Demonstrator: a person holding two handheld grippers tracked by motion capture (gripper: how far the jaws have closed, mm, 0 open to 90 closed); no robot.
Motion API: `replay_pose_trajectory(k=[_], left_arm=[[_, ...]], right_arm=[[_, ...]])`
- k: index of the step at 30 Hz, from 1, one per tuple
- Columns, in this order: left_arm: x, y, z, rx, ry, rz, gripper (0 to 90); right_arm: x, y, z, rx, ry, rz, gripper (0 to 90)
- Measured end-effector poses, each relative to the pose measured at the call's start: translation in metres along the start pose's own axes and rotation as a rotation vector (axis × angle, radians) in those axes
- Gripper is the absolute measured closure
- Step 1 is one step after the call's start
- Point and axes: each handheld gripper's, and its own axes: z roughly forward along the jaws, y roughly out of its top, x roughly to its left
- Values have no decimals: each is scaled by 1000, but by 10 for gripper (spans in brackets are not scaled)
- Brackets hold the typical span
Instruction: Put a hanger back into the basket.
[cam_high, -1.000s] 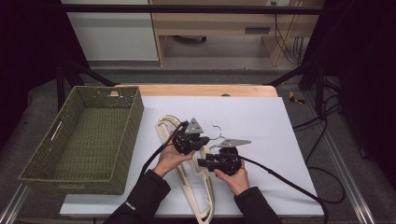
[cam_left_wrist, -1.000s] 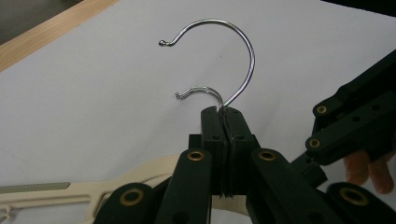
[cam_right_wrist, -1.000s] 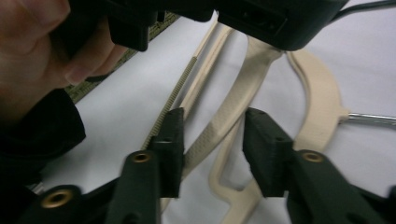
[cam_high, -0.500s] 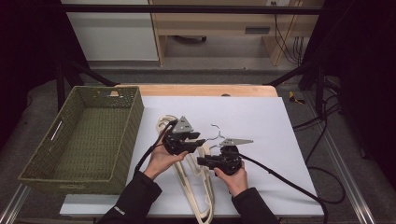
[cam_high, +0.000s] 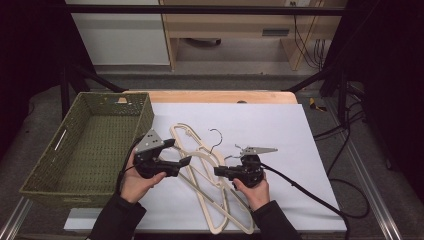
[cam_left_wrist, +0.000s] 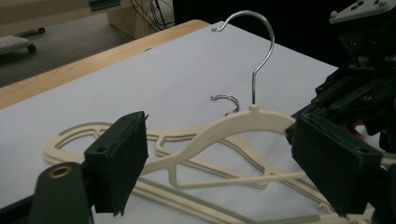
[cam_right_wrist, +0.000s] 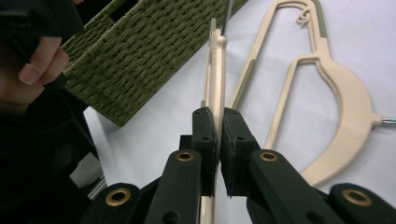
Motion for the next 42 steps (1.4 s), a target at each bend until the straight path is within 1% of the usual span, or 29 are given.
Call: replay_pose_trajectory(k=[3, 5, 7, 8, 9, 10, 11, 12, 13, 14, 16, 17, 18, 19, 20, 23, 25, 26, 27, 28, 30, 33, 38, 39, 41, 42], left_arm=[[-2, -4, -5, 4, 8, 3, 155], [-3, -8, -8, 3, -2, 6, 150], [-5, -11, -11, 1, -17, 5, 147], [-6, -13, -12, 5, -28, 8, 149], [-6, -14, -12, 2, -35, 8, 150], [-7, -15, -13, 3, -41, 12, 153], [-8, -15, -12, 14, -45, 20, 157], [-9, -15, -10, 26, -47, 29, 160], [-10, -15, -9, 28, -54, 28, 163], [-10, -16, -8, 36, -69, 29, 176], [-13, -17, -3, 63, -83, 38, 191], [-14, -18, 0, 77, -92, 47, 239], [-15, -19, 2, 87, -100, 53, 251], [-17, -19, 6, 107, -110, 61, 267], [-18, -20, 9, 124, -118, 73, 267], [-21, -24, 17, 166, -139, 95, 354], [-22, -26, 21, 175, -129, 113, 424], [-22, -27, 22, 181, -139, 108, 481], [-21, -28, 22, 183, -149, 106, 515], [-21, -28, 22, 182, -150, 106, 563], [-21, -28, 21, 188, -164, 107, 621], [-23, -28, 20, 202, -171, 125, 643], [-27, -27, 17, 213, -165, 150, 680], [-29, -26, 16, 215, -169, 153, 693], [-31, -25, 14, 218, -175, 154, 740], [-32, -25, 14, 217, -180, 152, 740]], right_arm=[[1, 2, -4, 7, 10, -12, 866], [3, 4, -8, 15, 27, -32, 869], [3, 6, -13, 30, 50, -75, 870], [4, 7, -15, 41, 53, -89, 870], [4, 8, -18, 56, 74, -113, 870], [4, 8, -19, 62, 83, -123, 870], [5, 9, -20, 70, 91, -123, 870], [6, 9, -21, 76, 106, -139, 870], [8, 10, -21, 80, 120, -143, 870], [9, 11, -22, 82, 126, -165, 870], [12, 12, -24, 90, 142, -186, 871], [15, 12, -25, 100, 158, -209, 871], [17, 12, -25, 103, 165, -213, 870], [18, 12, -25, 109, 174, -225, 870], [18, 12, -25, 109, 174, -225, 870], [21, 12, -24, 132, 190, -242, 871], [23, 11, -23, 143, 191, -248, 870], [23, 11, -22, 150, 194, -253, 870], [23, 11, -22, 153, 198, -256, 870], [23, 11, -21, 159, 202, -257, 870], [23, 10, -21, 165, 202, -255, 870], [22, 10, -21, 176, 209, -260, 870], [22, 10, -21, 179, 212, -275, 857], [22, 11, -22, 173, 201, -283, 848], [22, 12, -25, 151, 156, -303, 809], [22, 12, -25, 151, 156, -303, 809]])
